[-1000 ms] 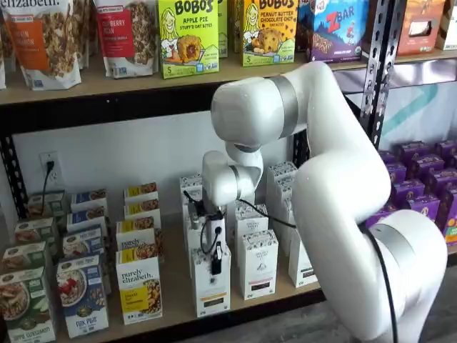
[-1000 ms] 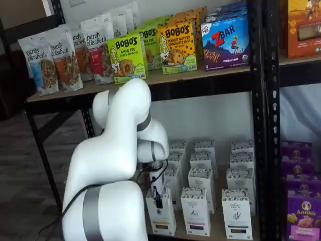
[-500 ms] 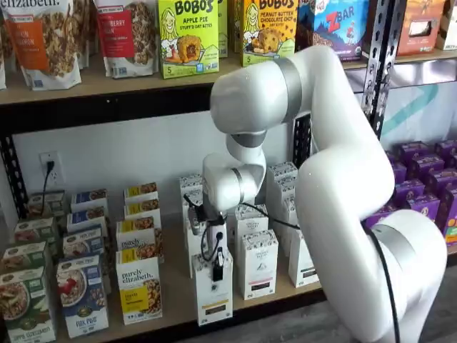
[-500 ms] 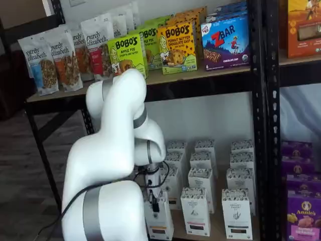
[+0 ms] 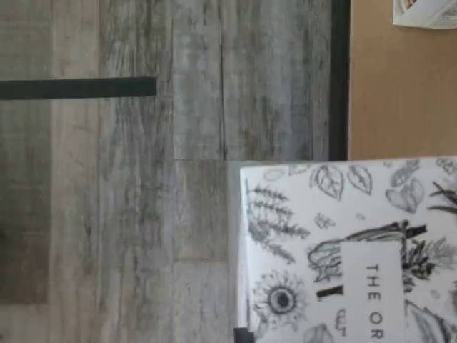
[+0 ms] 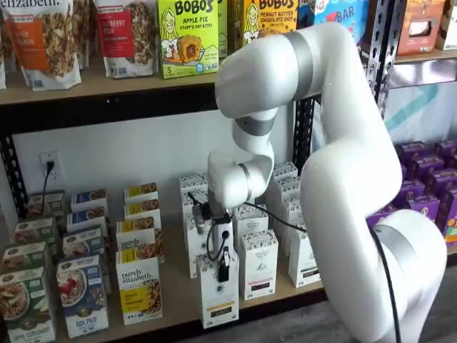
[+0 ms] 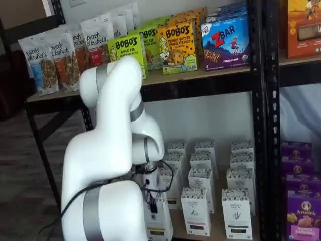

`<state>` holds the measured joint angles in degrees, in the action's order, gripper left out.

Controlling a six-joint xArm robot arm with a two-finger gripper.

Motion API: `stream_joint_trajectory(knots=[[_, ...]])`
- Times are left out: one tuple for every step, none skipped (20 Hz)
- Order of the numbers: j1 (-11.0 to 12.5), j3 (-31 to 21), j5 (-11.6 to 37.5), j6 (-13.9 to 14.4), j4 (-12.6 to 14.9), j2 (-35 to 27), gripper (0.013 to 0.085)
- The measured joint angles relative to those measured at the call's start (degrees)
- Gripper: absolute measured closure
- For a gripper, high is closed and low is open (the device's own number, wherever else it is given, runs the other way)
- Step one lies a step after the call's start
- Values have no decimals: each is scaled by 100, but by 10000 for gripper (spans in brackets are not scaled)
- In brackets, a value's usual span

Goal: Pick up the white box with a yellow strip in the middle, on the bottom shelf, the fourth box from the left

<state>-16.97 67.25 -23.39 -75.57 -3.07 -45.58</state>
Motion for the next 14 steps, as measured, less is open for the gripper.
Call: stream_joint_trajectory(knots=[[2,-86,-15,3,6,90,490],[5,-169,-34,-2,3,176,490],[8,-273,-57,-23,-17,285,490],[13,-395,-75,-36,-28,413,490],[16,-477,-82,-37,-27,498,490],[20,-567,-88,-12,4,592,490],[23,-641,-93,3,24,666,490],[28,-739,-98,15,43,766,490],[32,-808,-105,21,53,842,490],[36,-888,-113,18,54,928,490],[39,-965,-128,-6,32,1016,490],[43,-1030,-155,-43,-6,1096,490],[46,-1105,-170,-75,-38,1186,490],[48,-1148,-170,-86,-48,1235,490]])
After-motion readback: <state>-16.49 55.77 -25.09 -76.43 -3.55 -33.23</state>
